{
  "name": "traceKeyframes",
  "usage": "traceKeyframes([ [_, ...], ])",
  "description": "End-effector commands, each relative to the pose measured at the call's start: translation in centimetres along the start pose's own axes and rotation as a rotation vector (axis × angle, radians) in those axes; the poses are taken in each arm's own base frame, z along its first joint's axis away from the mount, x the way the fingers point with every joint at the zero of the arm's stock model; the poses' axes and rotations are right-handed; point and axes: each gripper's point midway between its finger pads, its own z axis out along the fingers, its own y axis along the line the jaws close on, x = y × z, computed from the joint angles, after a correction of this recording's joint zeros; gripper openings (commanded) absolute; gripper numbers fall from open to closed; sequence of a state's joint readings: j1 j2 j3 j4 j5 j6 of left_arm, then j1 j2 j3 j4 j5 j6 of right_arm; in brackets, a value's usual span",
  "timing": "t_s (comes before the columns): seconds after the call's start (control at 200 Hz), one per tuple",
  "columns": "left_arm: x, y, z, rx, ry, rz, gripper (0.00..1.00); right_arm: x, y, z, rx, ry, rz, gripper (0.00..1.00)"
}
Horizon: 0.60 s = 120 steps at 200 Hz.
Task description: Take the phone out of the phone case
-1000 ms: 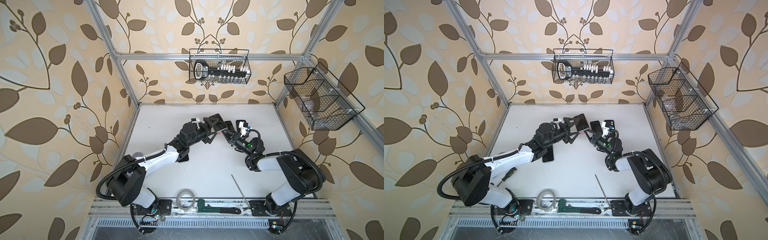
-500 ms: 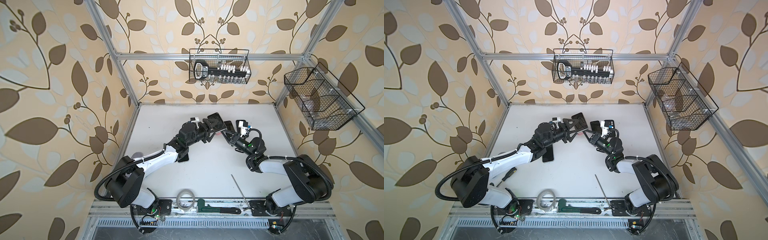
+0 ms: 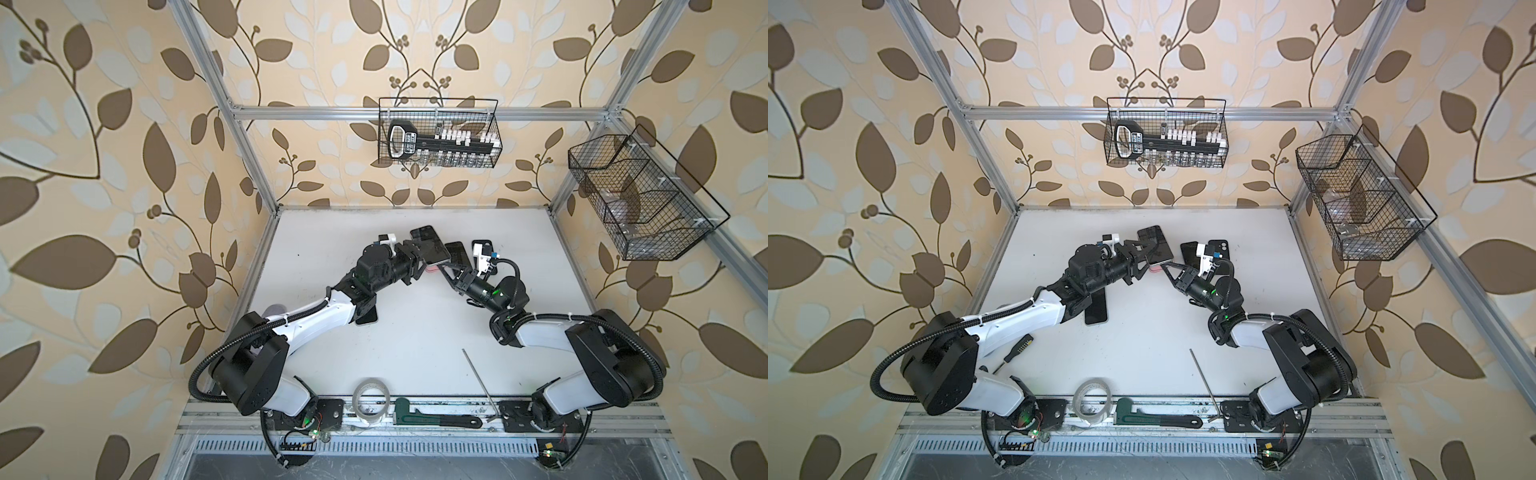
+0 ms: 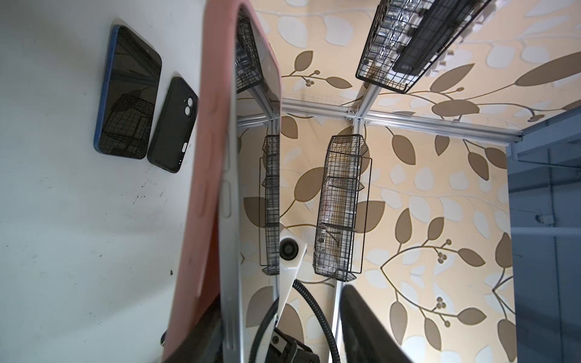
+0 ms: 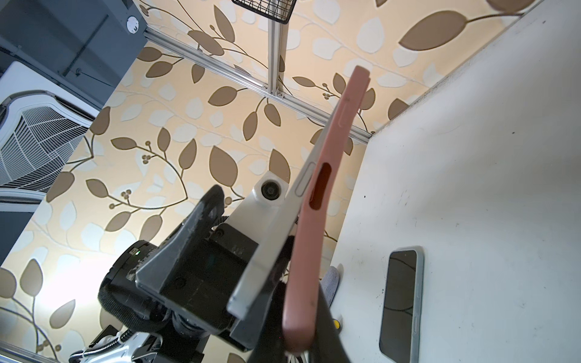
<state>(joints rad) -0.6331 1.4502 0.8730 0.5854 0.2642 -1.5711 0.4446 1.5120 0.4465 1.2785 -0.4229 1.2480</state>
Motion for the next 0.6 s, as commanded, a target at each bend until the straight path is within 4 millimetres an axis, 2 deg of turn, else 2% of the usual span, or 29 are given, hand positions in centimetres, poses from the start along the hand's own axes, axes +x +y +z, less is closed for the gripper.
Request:
traceKeyframes([
  [0.0, -0.40, -4.00, -1.04, 0.118, -0.026, 0.046, 0.46, 0.44, 1.26, -0.15, -0.056, 0.008, -0.027, 0.00],
  [0.595, -0.71, -3.49, -0.77, 0.113, -0.021, 0.036, 0.10, 0.47, 0.69, 0.16, -0.050, 0.006, -0.010, 0.00],
])
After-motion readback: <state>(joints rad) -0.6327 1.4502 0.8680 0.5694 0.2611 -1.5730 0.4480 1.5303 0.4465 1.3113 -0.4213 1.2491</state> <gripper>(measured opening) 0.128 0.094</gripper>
